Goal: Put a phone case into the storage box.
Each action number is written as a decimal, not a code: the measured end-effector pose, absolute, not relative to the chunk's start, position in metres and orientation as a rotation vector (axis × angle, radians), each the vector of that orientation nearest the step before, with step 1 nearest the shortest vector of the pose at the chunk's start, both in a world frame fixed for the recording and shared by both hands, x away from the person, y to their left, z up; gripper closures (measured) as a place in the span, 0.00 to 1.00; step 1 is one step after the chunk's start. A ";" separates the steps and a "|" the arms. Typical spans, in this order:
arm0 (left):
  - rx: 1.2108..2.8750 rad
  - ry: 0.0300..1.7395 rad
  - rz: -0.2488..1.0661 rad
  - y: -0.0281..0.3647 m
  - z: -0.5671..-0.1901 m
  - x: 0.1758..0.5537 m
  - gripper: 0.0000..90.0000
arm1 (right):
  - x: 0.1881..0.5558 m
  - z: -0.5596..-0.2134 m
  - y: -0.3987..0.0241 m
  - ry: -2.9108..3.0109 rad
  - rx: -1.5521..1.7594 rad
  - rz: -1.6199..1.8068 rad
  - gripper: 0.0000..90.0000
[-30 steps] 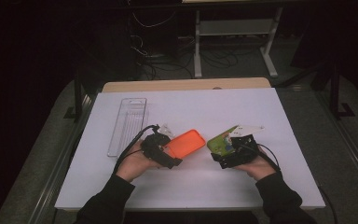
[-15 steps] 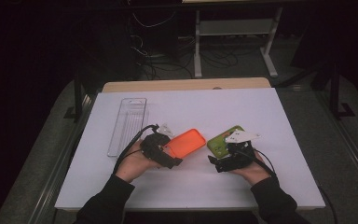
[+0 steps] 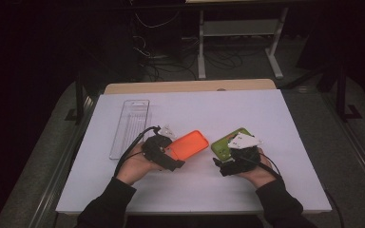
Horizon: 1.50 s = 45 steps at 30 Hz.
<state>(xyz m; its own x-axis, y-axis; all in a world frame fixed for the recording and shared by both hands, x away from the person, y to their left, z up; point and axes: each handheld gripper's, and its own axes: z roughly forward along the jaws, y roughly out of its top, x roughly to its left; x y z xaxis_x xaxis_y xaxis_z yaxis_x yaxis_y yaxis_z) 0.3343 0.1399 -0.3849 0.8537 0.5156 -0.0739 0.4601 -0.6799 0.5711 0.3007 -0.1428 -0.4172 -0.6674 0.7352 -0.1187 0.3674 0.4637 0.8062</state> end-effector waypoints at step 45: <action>2.466 0.676 0.121 0.139 -0.387 0.336 0.18 | 0.288 -0.424 -0.113 2.156 0.326 0.634 0.00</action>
<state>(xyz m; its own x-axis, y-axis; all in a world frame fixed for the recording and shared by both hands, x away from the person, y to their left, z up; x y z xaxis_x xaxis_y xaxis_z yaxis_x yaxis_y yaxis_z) 0.3359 0.1390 -0.3870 0.8681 0.4927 -0.0610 0.4406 -0.7079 0.5521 0.2878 -0.1132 -0.4242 -0.6105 0.4375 -0.6603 0.0106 0.8381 0.5455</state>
